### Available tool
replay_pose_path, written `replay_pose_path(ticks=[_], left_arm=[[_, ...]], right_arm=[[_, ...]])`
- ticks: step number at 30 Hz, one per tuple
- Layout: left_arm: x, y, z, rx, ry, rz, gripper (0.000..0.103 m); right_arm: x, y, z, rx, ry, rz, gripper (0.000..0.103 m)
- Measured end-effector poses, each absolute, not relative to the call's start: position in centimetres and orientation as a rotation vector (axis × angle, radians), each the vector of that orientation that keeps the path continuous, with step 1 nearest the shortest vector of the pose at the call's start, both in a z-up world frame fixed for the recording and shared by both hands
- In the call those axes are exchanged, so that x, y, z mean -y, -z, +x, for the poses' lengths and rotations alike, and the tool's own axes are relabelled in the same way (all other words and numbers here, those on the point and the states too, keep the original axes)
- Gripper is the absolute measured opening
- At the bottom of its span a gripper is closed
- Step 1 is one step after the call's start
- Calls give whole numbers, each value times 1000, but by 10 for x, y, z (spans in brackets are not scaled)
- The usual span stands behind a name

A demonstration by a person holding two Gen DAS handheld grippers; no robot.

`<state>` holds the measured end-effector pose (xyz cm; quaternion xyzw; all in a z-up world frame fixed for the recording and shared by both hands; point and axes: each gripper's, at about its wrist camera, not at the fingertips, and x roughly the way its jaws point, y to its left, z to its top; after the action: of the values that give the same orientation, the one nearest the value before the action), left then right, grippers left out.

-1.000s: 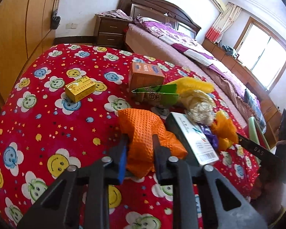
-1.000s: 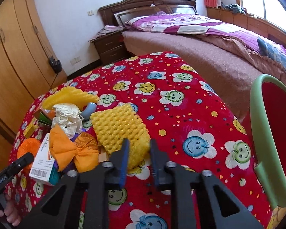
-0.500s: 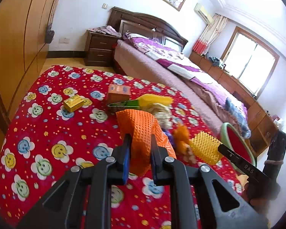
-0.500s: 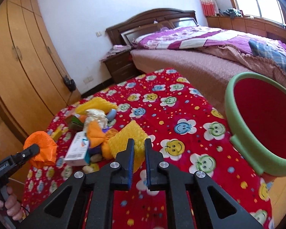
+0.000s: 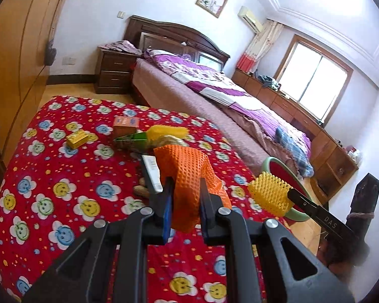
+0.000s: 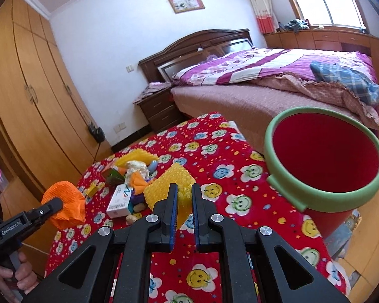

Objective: Collect trash
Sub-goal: 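Carry the orange bag and yellow sponge over the red bucket with both tools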

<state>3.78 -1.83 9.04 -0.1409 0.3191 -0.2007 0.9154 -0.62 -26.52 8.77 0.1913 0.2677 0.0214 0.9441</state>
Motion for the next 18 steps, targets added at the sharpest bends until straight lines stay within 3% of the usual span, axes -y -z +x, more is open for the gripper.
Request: replay_pose_path(ticks=[18], left_arm=[[170, -96, 69, -751, 661, -96, 17]], right_arm=[[370, -102, -48, -423, 212, 435, 10]])
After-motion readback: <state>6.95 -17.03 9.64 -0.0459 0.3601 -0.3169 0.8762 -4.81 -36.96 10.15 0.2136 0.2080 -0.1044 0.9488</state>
